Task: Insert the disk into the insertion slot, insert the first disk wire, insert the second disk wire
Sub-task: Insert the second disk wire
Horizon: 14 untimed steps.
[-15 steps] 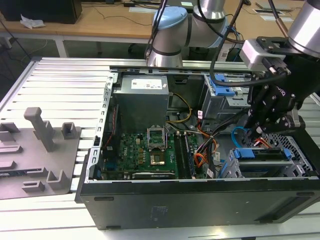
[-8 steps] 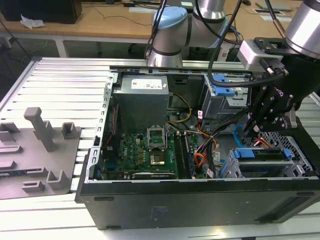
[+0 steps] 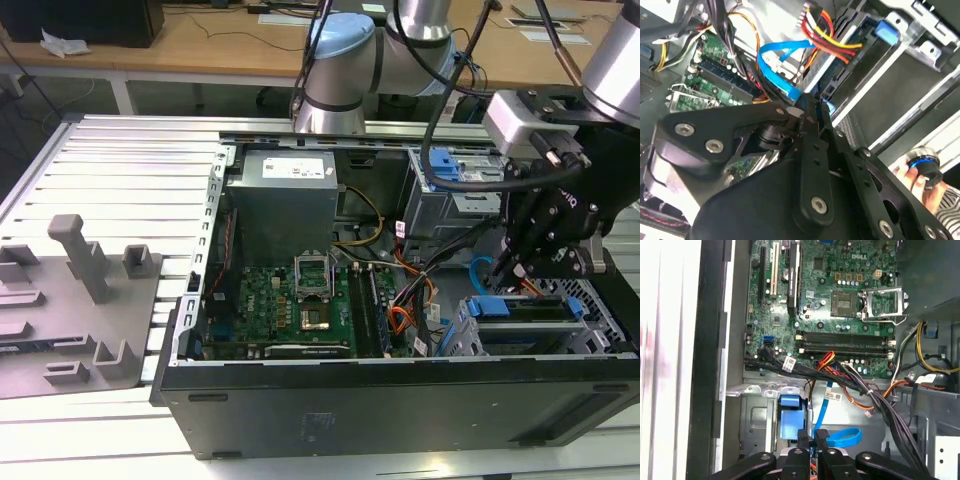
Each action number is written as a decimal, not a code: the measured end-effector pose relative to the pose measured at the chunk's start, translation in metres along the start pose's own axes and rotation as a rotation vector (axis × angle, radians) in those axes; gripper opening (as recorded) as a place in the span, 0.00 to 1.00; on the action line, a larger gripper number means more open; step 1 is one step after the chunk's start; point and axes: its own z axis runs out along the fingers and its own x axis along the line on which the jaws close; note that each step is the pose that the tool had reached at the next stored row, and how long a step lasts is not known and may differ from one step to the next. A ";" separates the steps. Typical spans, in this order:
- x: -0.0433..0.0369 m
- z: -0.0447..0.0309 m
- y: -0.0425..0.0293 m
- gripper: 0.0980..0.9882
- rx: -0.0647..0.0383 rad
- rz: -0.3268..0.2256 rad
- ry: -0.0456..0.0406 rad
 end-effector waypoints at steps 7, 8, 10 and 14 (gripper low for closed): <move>0.0099 0.0061 -0.0147 0.07 -0.001 0.029 -0.0024; 0.0102 0.0063 -0.0178 0.07 -0.001 0.033 -0.0023; 0.0103 0.0075 -0.0229 0.07 -0.001 0.033 -0.0026; 0.0114 0.0104 -0.0247 0.07 -0.001 0.033 -0.0023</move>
